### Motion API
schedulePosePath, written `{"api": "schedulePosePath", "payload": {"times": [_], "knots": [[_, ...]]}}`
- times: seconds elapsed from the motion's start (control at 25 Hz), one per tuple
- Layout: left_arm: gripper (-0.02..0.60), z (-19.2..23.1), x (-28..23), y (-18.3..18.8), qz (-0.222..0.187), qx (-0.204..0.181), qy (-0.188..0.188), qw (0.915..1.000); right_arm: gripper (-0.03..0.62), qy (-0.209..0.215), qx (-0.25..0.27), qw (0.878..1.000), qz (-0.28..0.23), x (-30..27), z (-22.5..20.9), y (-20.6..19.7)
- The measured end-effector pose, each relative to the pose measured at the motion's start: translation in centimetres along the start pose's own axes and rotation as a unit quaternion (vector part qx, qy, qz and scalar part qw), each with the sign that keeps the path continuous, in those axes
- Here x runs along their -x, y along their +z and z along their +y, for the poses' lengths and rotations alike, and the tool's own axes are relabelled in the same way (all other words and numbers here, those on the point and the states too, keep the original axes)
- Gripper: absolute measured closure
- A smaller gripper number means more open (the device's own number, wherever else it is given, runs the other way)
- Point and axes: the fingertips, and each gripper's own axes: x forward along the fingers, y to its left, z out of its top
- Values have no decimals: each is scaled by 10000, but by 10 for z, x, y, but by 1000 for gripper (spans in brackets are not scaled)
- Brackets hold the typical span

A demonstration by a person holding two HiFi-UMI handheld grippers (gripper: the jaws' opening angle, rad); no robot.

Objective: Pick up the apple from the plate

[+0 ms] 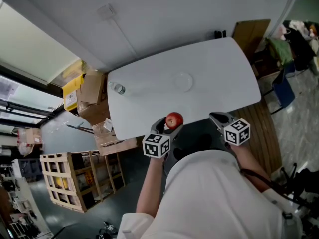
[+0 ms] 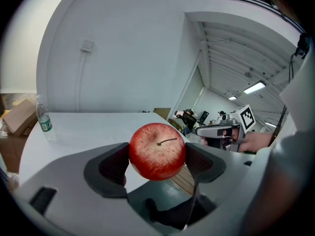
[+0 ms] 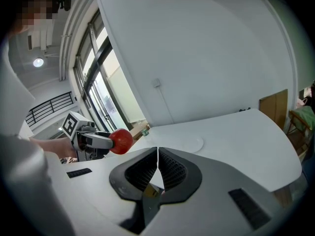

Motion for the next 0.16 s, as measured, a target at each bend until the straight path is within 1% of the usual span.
{"api": "schedulePosePath", "payload": {"times": [0.16], "knots": [[222, -1, -2, 1, -23, 9, -14, 10000, 557, 23, 0, 10000, 10, 0, 0, 1]]}}
